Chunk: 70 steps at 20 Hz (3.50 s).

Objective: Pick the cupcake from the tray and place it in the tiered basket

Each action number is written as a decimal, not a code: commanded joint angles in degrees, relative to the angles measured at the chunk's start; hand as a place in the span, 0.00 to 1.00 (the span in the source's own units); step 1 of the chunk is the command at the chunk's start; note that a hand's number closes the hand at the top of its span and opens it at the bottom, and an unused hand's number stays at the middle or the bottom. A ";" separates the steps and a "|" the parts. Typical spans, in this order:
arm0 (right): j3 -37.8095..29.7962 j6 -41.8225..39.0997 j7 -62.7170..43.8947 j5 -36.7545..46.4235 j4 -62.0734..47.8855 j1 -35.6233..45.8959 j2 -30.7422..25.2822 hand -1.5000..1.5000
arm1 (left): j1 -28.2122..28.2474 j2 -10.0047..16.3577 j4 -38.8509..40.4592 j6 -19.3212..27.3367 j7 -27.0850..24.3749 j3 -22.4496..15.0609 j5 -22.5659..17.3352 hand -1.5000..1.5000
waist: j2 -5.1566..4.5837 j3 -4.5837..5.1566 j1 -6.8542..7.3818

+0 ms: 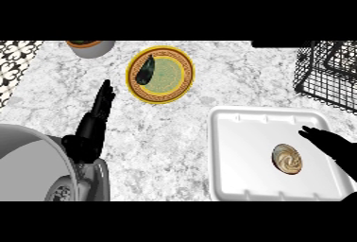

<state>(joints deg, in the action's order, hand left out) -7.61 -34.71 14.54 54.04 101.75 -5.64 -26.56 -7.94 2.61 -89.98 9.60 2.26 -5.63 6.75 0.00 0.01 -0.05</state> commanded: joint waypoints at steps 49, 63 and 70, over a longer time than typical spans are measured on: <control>1.98 20.86 -15.72 20.40 -29.49 16.33 13.30 1.00 | -0.67 -2.58 1.87 0.94 -0.12 0.31 3.70 0.50 | -0.48 0.03 1.13; -2.77 10.47 -54.46 30.31 -30.54 36.77 18.38 1.00 | -0.86 0.09 0.44 -3.15 0.97 4.35 0.72 0.50 | 0.20 0.03 0.21; -3.79 4.16 -57.89 30.52 -19.98 45.17 13.58 1.00 | 1.55 -2.33 3.94 -0.37 -4.17 2.13 3.87 0.50 | 0.32 0.06 -0.32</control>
<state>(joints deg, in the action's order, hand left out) -11.17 -26.12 -41.40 84.49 75.47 35.18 -10.66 -7.89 0.58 -87.37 7.45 1.02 -3.30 8.80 0.13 0.06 0.06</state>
